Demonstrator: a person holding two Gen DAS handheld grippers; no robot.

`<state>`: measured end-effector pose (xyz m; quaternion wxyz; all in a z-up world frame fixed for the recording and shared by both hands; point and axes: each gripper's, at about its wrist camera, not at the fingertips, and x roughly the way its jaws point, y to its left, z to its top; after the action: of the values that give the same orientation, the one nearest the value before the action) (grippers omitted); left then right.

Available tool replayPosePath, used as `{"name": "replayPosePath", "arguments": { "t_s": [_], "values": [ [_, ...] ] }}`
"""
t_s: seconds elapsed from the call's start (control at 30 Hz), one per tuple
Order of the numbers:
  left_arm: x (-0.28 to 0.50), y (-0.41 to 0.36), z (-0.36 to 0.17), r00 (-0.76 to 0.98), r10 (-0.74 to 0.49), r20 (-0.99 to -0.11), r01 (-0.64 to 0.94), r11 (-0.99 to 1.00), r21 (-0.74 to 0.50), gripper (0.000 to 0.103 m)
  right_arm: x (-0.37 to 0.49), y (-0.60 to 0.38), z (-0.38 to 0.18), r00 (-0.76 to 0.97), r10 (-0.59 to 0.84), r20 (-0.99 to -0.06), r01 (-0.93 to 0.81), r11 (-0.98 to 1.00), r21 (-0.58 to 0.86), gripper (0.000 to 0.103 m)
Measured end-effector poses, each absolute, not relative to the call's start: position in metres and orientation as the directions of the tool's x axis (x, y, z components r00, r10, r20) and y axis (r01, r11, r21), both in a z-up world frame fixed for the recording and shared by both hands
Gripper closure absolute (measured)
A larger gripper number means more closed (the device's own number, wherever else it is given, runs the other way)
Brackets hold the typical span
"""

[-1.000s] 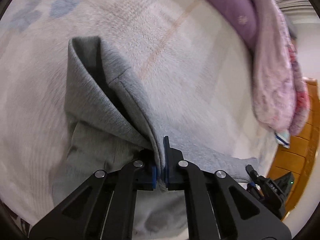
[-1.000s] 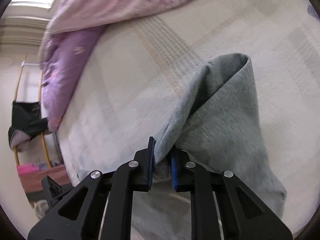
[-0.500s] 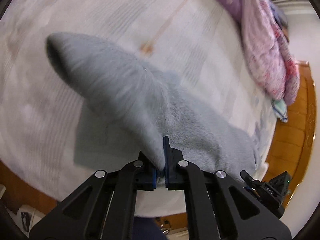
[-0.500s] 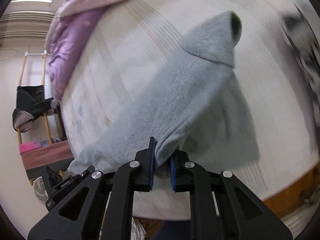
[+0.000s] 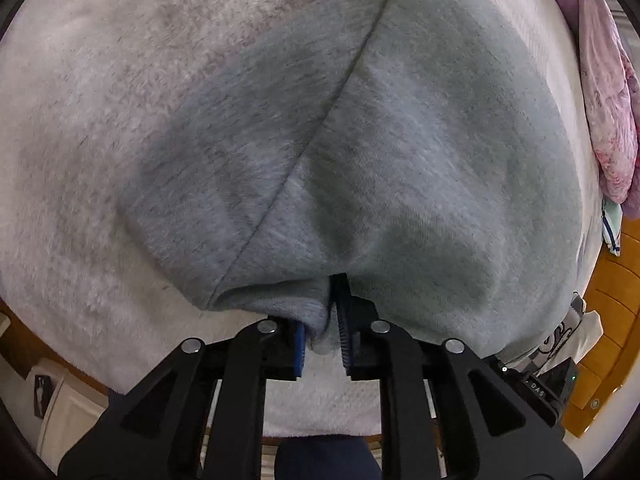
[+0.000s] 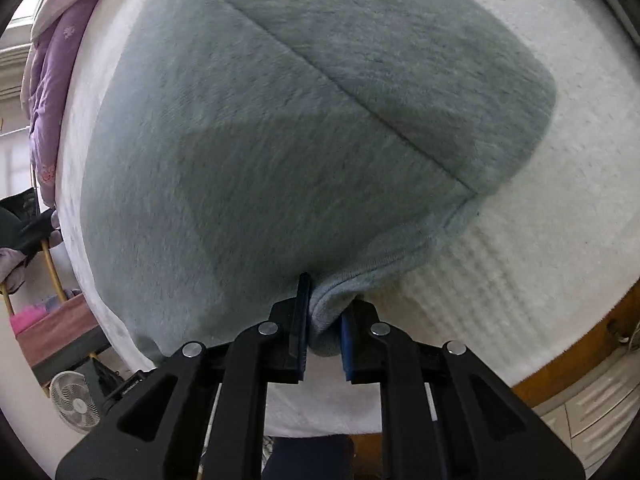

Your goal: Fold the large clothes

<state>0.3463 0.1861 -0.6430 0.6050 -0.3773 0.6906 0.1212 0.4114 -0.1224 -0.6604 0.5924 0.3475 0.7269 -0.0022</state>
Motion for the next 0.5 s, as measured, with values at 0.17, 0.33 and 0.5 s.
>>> {"name": "replayPosePath", "arguments": {
  "t_s": [0.17,0.33,0.5],
  "values": [
    [0.344,0.184,-0.621,-0.009,-0.355,-0.935,-0.635,0.724,-0.269,0.053,0.417,-0.129,-0.627,-0.096,0.453,-0.887,0.410,0.830,0.379,0.068],
    [0.329,0.194,-0.572,0.065,-0.304,-0.950,-0.642,0.716,-0.273,0.049,0.434,-0.137,-0.566,-0.083,0.374,-0.924,0.236,0.908,0.347,0.068],
    [0.365,0.190,-0.568,0.126,-0.220,-0.967,-0.589,0.768,-0.252,0.049,0.472,-0.126,-0.544,0.071,0.351,-0.934,0.028,0.935,0.353,0.098]
  ]
}}
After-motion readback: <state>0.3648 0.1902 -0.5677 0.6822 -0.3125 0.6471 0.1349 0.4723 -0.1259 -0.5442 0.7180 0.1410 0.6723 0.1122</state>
